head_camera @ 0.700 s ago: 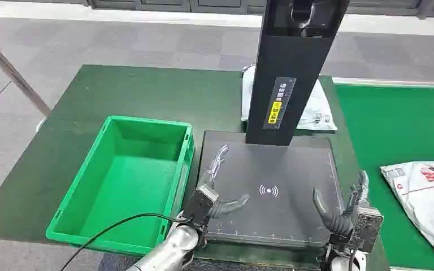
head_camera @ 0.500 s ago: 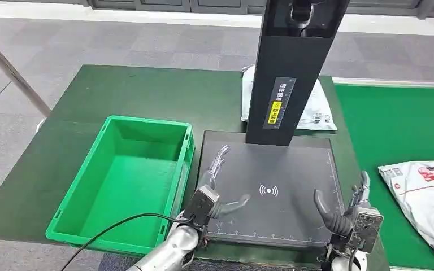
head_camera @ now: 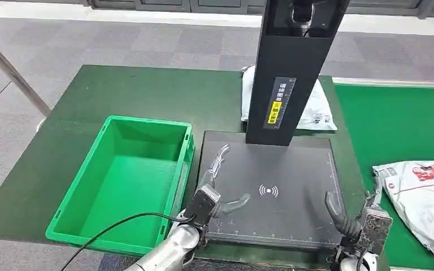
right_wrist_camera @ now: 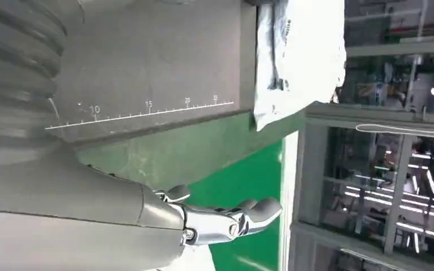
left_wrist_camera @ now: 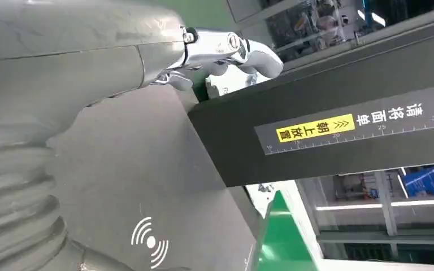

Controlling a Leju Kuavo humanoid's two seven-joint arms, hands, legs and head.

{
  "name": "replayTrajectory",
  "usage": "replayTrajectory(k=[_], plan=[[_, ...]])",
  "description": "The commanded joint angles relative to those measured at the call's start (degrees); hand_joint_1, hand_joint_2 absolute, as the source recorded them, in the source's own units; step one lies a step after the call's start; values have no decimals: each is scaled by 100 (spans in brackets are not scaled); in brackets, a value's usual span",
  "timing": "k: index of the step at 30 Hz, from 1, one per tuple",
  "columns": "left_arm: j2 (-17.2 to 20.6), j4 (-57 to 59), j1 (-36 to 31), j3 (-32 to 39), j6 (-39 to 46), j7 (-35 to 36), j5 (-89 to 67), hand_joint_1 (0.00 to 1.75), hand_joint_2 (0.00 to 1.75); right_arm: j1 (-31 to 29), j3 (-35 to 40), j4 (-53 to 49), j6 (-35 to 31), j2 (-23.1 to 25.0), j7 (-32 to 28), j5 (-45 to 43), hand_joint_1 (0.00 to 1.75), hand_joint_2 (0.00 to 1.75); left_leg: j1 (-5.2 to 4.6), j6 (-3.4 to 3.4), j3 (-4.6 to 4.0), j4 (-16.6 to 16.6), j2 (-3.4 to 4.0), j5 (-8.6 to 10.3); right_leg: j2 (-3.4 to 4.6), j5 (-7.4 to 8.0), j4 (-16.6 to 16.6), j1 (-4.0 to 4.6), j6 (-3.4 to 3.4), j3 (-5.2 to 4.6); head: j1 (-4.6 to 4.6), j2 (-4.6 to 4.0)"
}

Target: Moved the parcel from conveyor to table for the left to box.

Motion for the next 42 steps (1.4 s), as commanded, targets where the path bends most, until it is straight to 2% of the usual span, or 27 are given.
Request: replayTrajectory(k=[1,3,9,12,14,17,18,21,26,27,29,37,41,42], plan=[[8,292,-182,98,-68,-50,11,0,175,-348,-1184,1325,-558,-563,310,542,0,175,0,3,8,-9,-10,5,-16,3,-14,1,1,16,0,0],[7,316,-180,108,-70,-85,24,0,175,-468,-1457,1642,-396,-676,210,661,0,175,0,8,14,-20,-15,11,-25,9,-33,2,4,29,0,0],[9,318,-180,112,-73,-91,26,0,175,-502,-1444,1618,-386,-601,197,722,0,175,-10,7,7,-7,6,-2,-2,7,-16,-10,3,13,2,0],[18,284,-158,108,-105,-135,61,0,175,-635,-1632,1948,-596,-782,539,1037,0,175,-8,6,6,-5,7,-3,2,7,-14,-8,2,8,0,0],[27,228,-130,112,-98,-142,83,0,175,-863,-1867,2516,-595,-1017,611,1208,0,175,-14,8,8,-7,2,0,-4,6,-13,-13,5,7,0,0],[83,121,-67,154,-108,-137,124,0,175,-1304,-1881,3863,-743,-1831,807,1612,0,175,-13,13,11,-13,5,3,-3,13,-27,-12,8,15,2,0],[94,116,-33,160,-126,-151,133,0,175,-1587,-1830,4618,-674,-2272,821,1628,0,175,-16,13,7,-5,6,-2,1,7,-14,-15,9,9,2,0],[82,152,3,109,-146,-222,134,0,175,-1913,-1744,5317,-911,-2635,1025,1814,0,175,-19,17,11,-11,10,1,0,14,-28,-17,13,17,2,0],[100,112,-39,51,-260,-221,167,0,175,-2096,-1471,5794,-1230,-2610,1903,2321,0,175,-35,43,-3,-1,13,1,4,15,-19,-33,25,7,0,0],[107,143,-89,37,-333,-212,198,0,175,-2102,-1311,5873,-1189,-2630,2309,2584,0,175,-32,42,5,-7,17,2,6,19,-28,-30,23,14,2,0],[105,181,-142,52,-388,-222,238,0,175,-2138,-1149,5954,-1175,-2654,2705,2860,0,175,-30,43,-2,-5,8,2,-2,17,-24,-28,22,9,0,0],[108,182,-155,55,-403,-225,246,0,175,-2170,-1110,5959,-1149,-2644,2818,2926,0,175,-34,46,-6,2,9,0,1,14,-13,-31,27,2,2,0],[157,88,-115,77,-507,-218,319,0,175,-2253,-795,6048,-827,-2707,3579,3458,0,175,-37,49,-9,2,8,2,1,10,-11,-34,33,0,2,0],[167,42,-92,78,-536,-184,322,0,175,-2256,-752,6051,-560,-2703,3731,3554,0,175,-32,48,-6,0,15,2,5,14,-19,-29,31,5,2,0]])
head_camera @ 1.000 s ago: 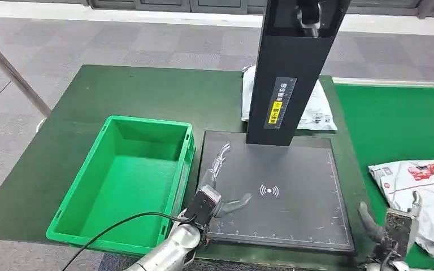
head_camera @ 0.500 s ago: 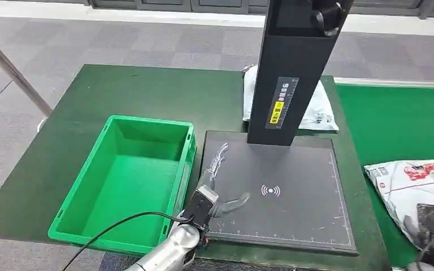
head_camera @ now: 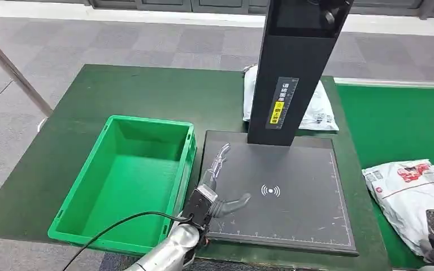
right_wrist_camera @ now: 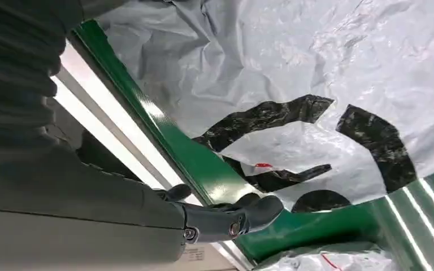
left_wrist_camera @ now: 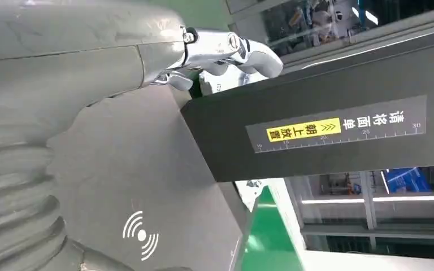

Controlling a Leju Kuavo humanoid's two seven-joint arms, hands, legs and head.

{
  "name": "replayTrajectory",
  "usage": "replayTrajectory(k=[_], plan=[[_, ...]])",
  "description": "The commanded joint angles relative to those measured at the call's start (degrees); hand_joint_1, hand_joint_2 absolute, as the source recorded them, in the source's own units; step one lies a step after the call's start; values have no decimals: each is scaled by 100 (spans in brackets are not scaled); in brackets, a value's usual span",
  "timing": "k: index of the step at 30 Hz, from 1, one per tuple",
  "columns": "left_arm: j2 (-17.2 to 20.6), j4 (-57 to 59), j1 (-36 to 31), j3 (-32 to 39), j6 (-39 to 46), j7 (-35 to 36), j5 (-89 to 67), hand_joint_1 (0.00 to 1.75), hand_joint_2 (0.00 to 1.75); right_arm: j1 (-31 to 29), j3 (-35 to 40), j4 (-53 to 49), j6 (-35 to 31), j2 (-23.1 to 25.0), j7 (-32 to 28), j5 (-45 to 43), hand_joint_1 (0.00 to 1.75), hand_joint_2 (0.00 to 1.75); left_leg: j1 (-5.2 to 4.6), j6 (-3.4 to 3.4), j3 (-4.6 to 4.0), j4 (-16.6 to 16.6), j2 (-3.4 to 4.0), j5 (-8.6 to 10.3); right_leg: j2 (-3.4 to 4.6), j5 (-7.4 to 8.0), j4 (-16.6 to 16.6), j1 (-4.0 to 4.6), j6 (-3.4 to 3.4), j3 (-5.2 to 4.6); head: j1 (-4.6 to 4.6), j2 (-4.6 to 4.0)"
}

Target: Moved the parcel from conveyor to table for the left to box.

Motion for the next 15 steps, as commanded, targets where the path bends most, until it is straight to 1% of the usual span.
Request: replayTrajectory(k=[1,2,3,4,6,8,13,14,15], plan=[[211,31,-92,31,-184,40,95,0,175,-264,674,554,699,-44,843,526,0,175,3,-2,8,-6,18,-1,11,6,-10,3,-5,6,-2,0],[217,4,-79,33,-261,87,107,0,175,-199,667,551,1412,-101,912,532,2,175,6,-3,10,-8,19,0,11,8,-15,7,-6,10,0,0],[213,34,-101,25,-302,115,92,0,175,-113,541,489,2034,-117,810,410,175,175,5,-2,11,-6,14,-1,7,5,-12,6,-5,11,-2,0],[205,68,-128,23,-359,117,87,0,175,-15,524,446,2381,-144,708,422,175,175,8,-2,10,-8,5,1,-4,5,-17,9,-5,16,-2,0],[197,74,-156,50,-411,133,67,0,175,83,439,356,2670,-105,323,439,175,175,12,1,14,-4,3,1,-7,7,-25,15,-2,27,-2,0],[202,69,-163,54,-417,135,67,0,175,77,438,346,2657,-79,320,446,175,175,33,7,27,-1,13,-7,7,14,-48,35,4,48,2,0],[205,59,-157,61,-421,144,60,0,175,54,427,334,2664,-65,352,475,175,175,35,13,27,1,15,-4,7,26,-61,35,23,56,0,0],[204,59,-154,62,-424,153,47,0,175,52,378,323,2764,-65,292,450,175,175,34,13,28,-6,16,1,6,31,-68,34,25,57,0,0],[200,64,-161,77,-429,167,27,0,175,54,280,288,2906,-50,97,404,175,175,34,14,27,5,12,-3,5,26,-60,34,26,57,0,0]])
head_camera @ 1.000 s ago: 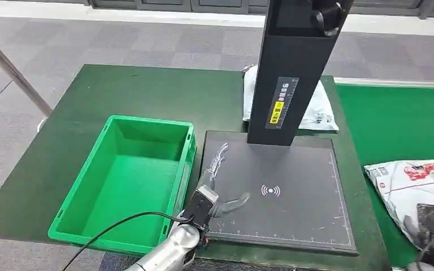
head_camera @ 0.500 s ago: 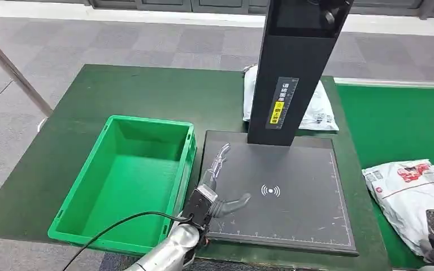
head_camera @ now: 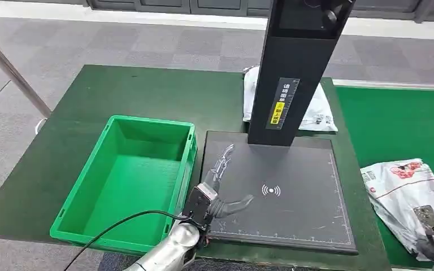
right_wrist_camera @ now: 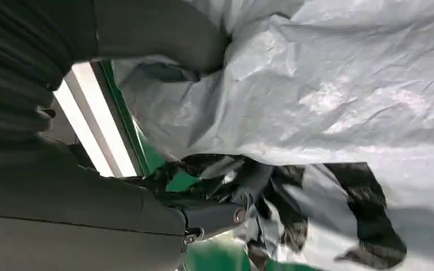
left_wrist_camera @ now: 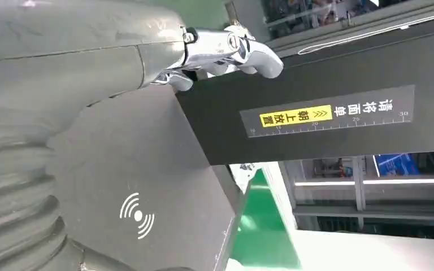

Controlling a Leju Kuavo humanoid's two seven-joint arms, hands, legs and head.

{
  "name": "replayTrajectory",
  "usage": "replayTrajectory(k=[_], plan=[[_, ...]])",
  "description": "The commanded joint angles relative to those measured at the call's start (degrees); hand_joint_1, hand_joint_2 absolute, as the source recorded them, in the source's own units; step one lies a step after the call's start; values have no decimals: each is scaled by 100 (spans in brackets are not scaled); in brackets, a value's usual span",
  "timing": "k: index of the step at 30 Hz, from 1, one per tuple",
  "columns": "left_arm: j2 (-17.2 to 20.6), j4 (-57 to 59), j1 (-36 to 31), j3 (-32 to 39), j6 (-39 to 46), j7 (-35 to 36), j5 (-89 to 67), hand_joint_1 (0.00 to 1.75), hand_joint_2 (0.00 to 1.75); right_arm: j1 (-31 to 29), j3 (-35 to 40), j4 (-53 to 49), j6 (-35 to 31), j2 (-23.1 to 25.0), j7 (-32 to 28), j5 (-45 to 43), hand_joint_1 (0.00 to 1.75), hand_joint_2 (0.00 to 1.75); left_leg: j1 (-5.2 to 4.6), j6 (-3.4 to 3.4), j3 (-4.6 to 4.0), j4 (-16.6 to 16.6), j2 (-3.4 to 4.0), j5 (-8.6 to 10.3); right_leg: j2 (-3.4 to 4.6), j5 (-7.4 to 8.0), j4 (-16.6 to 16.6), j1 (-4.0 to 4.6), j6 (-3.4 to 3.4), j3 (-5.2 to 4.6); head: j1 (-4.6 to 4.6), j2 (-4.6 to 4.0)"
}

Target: Moved the parcel from conveyor to table for the left to box.

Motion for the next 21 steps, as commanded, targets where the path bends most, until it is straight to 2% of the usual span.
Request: replayTrajectory(k=[1,8,9,11,14,15,16,17,21], plan=[[185,148,-175,87,-69,64,-52,0,175,115,-28,157,434,245,-290,-69,175,175,8,-5,4,-14,1,7,-8,8,-21,10,-8,9,0,0],[226,183,-344,299,-207,147,39,0,175,38,-128,28,563,428,-711,-85,175,175,12,1,0,-12,40,4,33,19,-17,13,-7,-1,0,-2],[322,148,-372,316,-22,188,-61,0,175,-8,-365,-182,90,547,-1500,-326,175,175,12,0,0,-18,43,9,32,23,-24,13,-9,-1,-2,0],[392,117,-385,377,-108,196,-50,0,175,-91,-316,-270,113,583,-1354,-292,175,175,12,1,1,-16,58,6,47,25,-22,13,-8,-4,0,0],[396,117,-385,384,-115,196,-50,0,175,-96,-313,-284,116,586,-1341,-291,175,175,3,1,-52,-5,62,-7,55,20,-5,3,-3,-12,-2,0],[500,156,-414,426,819,113,-516,0,175,586,-1011,-2078,146,1583,-3334,-1556,175,175,-1,-3,-55,-14,69,-1,61,26,-9,0,-7,-20,-2,-2],[556,160,-422,525,716,72,-534,0,175,1291,-666,-3679,23,2079,-2471,-1643,175,175,14,-3,-45,-13,72,-7,68,26,-20,14,-7,-6,0,0],[562,168,-421,578,677,59,-563,0,175,1567,-425,-4238,-77,2166,-2130,-1747,175,175,14,-6,-41,-27,76,0,68,31,-30,15,-11,-5,2,0],[519,169,-402,629,672,65,-643,0,175,1560,-186,-4086,-178,1931,-2080,-2047,175,175,23,-13,-34,-18,59,-4,46,10,-5,31,-20,-7,-2,0]])
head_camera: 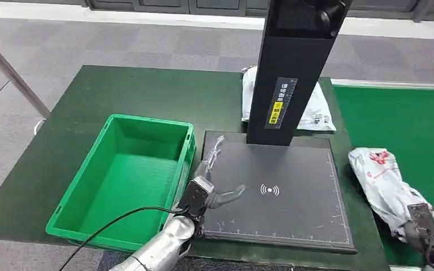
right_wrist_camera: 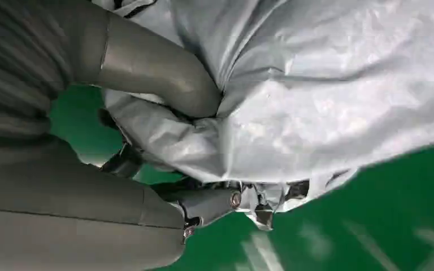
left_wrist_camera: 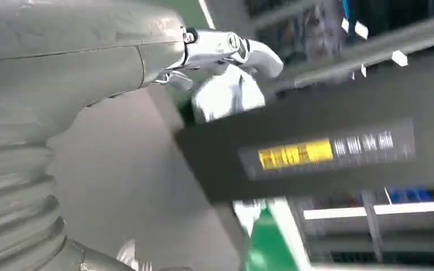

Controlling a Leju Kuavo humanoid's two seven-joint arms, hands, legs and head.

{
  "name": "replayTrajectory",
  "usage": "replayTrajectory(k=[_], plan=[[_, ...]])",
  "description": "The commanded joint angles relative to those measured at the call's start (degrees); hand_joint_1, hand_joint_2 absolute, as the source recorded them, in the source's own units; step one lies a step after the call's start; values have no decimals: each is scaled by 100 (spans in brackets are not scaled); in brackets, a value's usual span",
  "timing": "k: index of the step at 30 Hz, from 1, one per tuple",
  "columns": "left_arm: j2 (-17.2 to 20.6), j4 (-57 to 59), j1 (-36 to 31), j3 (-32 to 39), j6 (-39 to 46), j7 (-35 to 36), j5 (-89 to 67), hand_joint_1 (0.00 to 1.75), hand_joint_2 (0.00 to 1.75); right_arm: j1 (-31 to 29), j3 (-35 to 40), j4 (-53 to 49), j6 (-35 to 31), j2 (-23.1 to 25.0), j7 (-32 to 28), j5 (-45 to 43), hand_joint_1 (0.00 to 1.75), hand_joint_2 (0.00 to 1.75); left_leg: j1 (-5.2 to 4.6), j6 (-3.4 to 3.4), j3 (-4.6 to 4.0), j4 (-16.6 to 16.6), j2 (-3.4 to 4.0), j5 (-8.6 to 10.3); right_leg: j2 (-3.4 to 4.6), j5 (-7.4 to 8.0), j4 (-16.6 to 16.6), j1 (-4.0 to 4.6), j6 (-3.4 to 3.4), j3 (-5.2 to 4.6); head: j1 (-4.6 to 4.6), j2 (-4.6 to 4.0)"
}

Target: Moved the parcel from conveyor to table for the left to box.

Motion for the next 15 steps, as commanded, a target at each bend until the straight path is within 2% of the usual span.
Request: replayTrajectory(k=[1,2,3,4,6,9,12,13,15], plan=[[344,216,-224,316,21,-12,-187,0,175,830,95,-2380,-185,1067,442,-560,175,175,0,-13,17,-16,10,7,4,5,-3,1,-15,-12,-2,0],[336,214,-223,317,25,-9,-195,0,175,801,99,-2307,-184,1032,408,-588,175,175,-3,-17,48,-24,15,7,6,2,0,-5,-17,-13,-4,0],[340,222,-217,337,134,7,-234,0,175,841,65,-2424,-137,1124,55,-796,175,175,-9,-14,28,-16,-24,20,-23,0,13,-18,-13,-24,-2,0],[348,234,-248,382,255,-19,-279,0,175,1066,182,-2996,-24,1355,-129,-943,175,175,-8,-16,28,-22,-33,23,-32,-1,10,-17,-17,-24,0,0],[349,251,-317,477,277,-12,-269,0,175,1394,598,-3832,-29,1606,-130,-1106,175,175,4,-28,18,-18,-23,23,-15,4,10,-5,-20,-32,0,0],[327,240,-359,544,255,15,-331,0,175,1744,1329,-4559,-294,1906,15,-1425,175,175,1,-31,12,-19,-21,24,-13,4,15,-8,-23,-42,-2,0],[312,112,-345,548,330,-14,-349,0,175,2043,2164,-4939,-511,2106,144,-948,175,175,4,-34,11,-22,-19,25,-14,4,16,-4,-26,-45,0,0],[310,67,-325,552,366,-9,-363,0,175,2055,2440,-4919,-600,1998,258,-674,175,175,3,-31,7,-19,-31,25,-24,-1,18,-6,-23,-45,-2,0],[302,-73,-268,583,351,-5,-334,0,175,2059,2719,-4913,-703,1875,463,-348,175,175,3,-35,13,-29,-12,27,-10,3,13,-5,-29,-47,0,0]])
